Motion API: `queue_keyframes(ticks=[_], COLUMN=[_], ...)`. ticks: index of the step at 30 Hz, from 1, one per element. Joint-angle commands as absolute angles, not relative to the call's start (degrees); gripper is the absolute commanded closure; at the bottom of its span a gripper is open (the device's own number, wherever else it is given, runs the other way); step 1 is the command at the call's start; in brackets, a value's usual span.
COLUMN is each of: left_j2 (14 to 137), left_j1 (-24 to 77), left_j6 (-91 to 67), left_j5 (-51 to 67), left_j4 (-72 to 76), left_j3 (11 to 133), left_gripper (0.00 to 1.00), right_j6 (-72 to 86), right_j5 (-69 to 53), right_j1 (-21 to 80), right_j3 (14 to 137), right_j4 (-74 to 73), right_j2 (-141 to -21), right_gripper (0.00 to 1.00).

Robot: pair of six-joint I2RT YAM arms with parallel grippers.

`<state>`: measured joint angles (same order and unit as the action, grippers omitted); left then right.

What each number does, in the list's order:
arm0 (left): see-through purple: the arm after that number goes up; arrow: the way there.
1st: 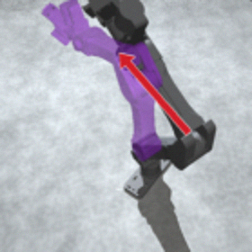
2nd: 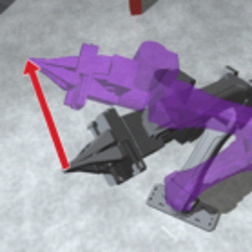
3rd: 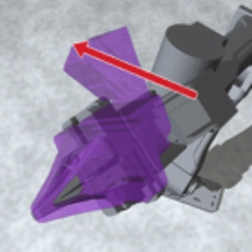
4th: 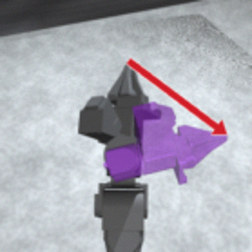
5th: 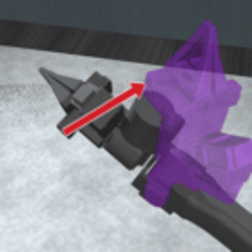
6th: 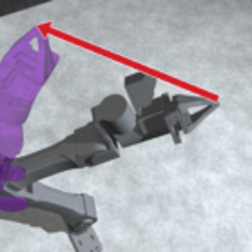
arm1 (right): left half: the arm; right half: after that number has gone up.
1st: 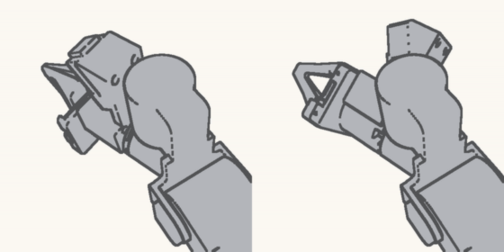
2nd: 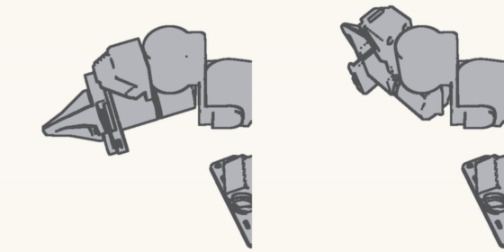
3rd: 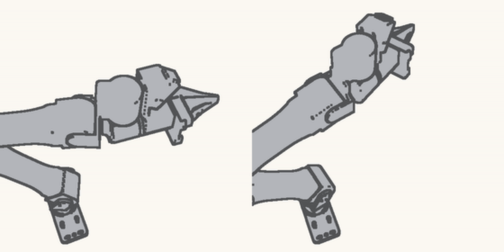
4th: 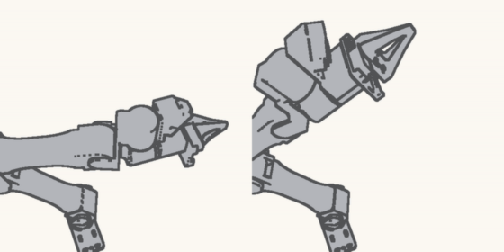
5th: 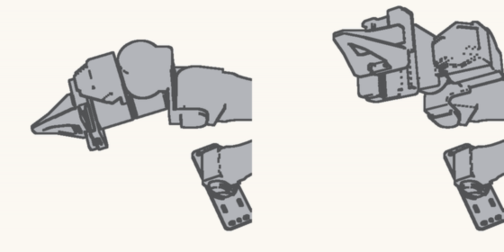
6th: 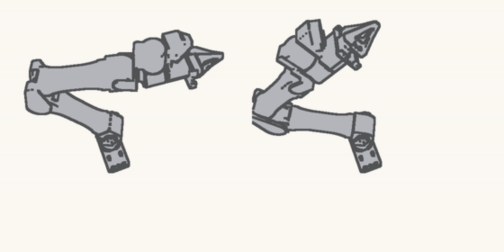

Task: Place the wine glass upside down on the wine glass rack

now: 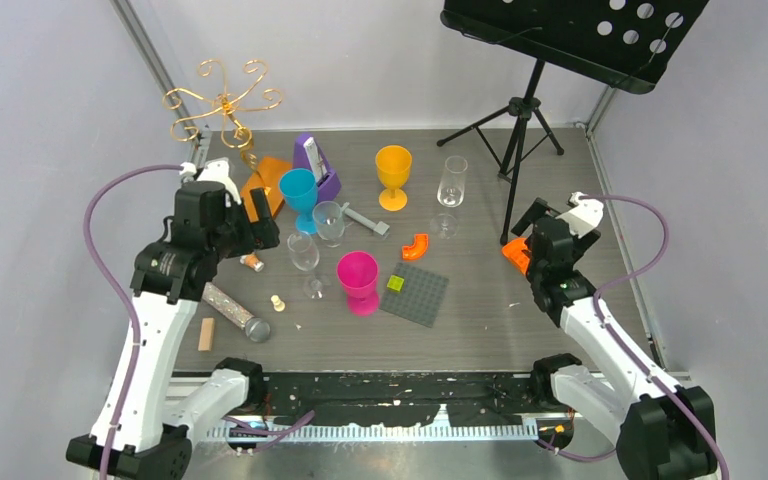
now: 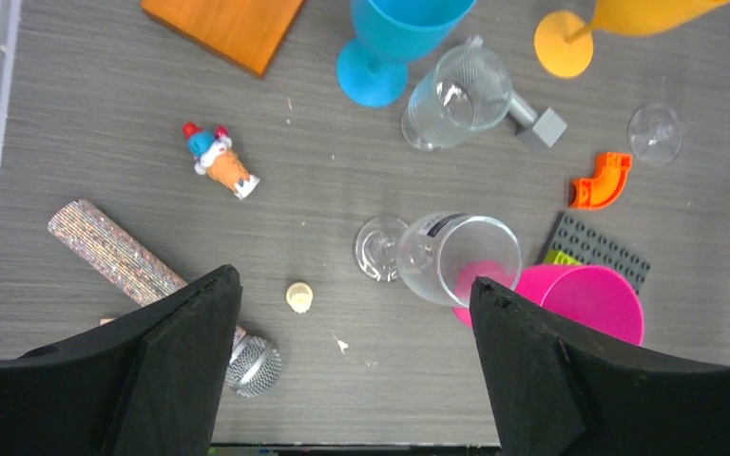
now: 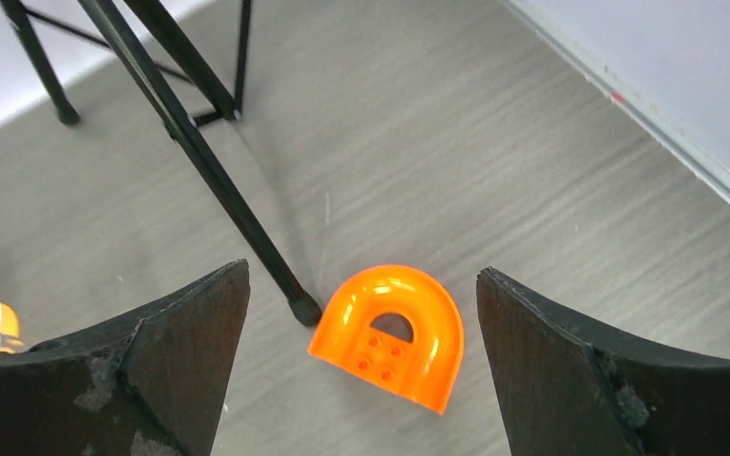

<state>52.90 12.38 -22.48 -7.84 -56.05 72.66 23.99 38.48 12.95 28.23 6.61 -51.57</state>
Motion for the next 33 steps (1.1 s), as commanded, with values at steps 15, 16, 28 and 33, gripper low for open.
queue_keyframes(ticks=[15, 16, 28, 33], left_j2=[63.3, 63.8, 69.4, 70.8], left_j1=[17.0, 17.3, 19.6, 20.1], left_j6=[-20.0, -19.8, -16.8, -16.0], left_j5=[-3.6, -3.9, -7.9, -8.1], left_j4=[-58.2, -58.3, -60.4, -60.7], left_j3=[76.7, 77.0, 80.1, 80.3], left_gripper=[0.34, 0.35, 0.5, 0.53], right_j6=[24.1, 23.5, 18.3, 17.4], right_j5=[31.8, 32.2, 33.4, 32.2], right_j1=[13.0, 13.0, 13.0, 13.0], right_j3=[33.8, 33.7, 33.5, 33.7], right_j4=[-4.0, -4.0, -3.9, -3.8], right_j2=[-51.9, -51.7, -49.0, -49.0], right_gripper=[0.06, 0.07, 0.31, 0.38])
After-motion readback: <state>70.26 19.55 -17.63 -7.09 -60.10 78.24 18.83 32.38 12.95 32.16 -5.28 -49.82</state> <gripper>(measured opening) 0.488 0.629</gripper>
